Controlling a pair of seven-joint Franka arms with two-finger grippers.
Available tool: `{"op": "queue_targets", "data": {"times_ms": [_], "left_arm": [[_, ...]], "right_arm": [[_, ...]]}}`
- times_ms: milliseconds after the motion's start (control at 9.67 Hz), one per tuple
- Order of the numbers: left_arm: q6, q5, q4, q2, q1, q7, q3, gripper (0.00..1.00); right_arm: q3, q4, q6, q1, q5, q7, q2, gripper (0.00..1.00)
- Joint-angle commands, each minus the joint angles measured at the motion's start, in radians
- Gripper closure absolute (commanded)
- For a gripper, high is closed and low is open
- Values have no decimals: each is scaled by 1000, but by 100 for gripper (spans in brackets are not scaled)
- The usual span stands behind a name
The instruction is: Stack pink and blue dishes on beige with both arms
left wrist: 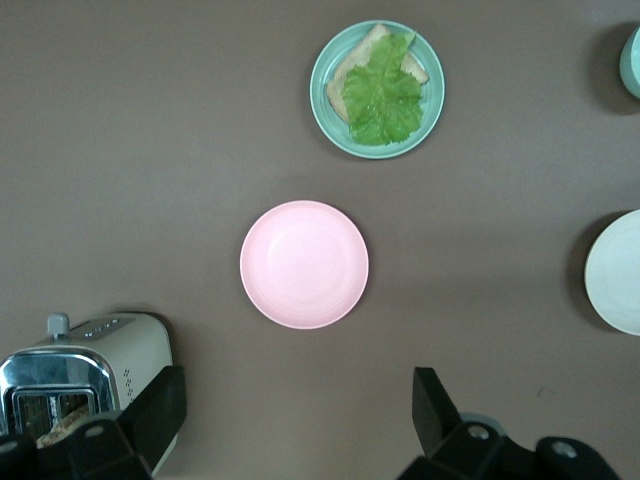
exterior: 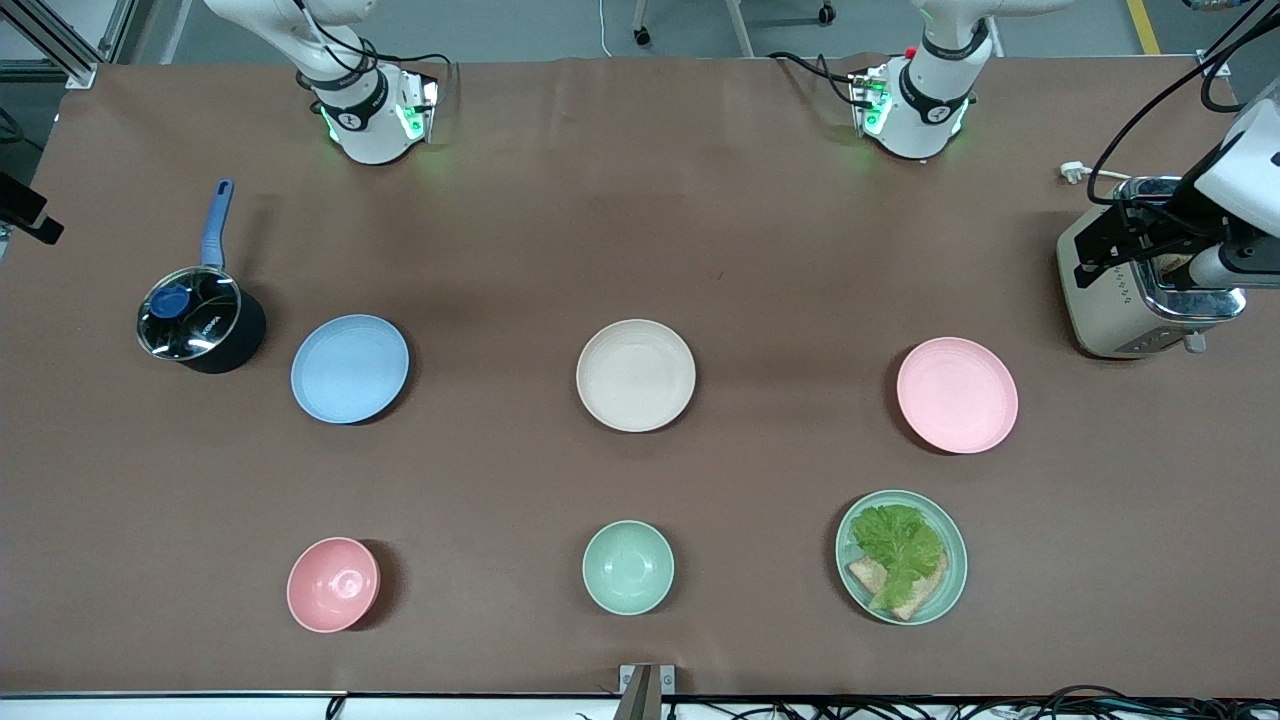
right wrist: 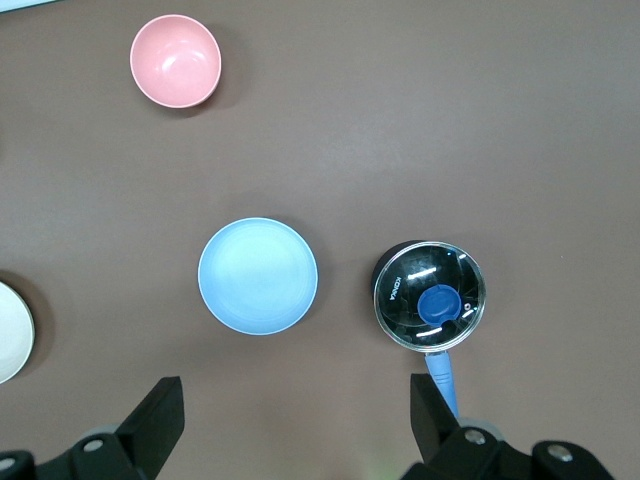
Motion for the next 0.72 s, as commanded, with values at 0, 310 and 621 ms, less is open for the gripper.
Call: {"op": "queue_targets", "data": {"times_ms": [0,310,621], "left_arm": [[-35,6,17,21,11,0,1,0],[12,19,-9,121,74,9,11,0],[229,82,-131,251,111,9,12,0]], "right_arm": [[2,2,-5,-5,10,-10,0,0],[2,-6,-3,-6,11,-11,0,0],[-4,-159,50,-6,42,-69,1,0]]}}
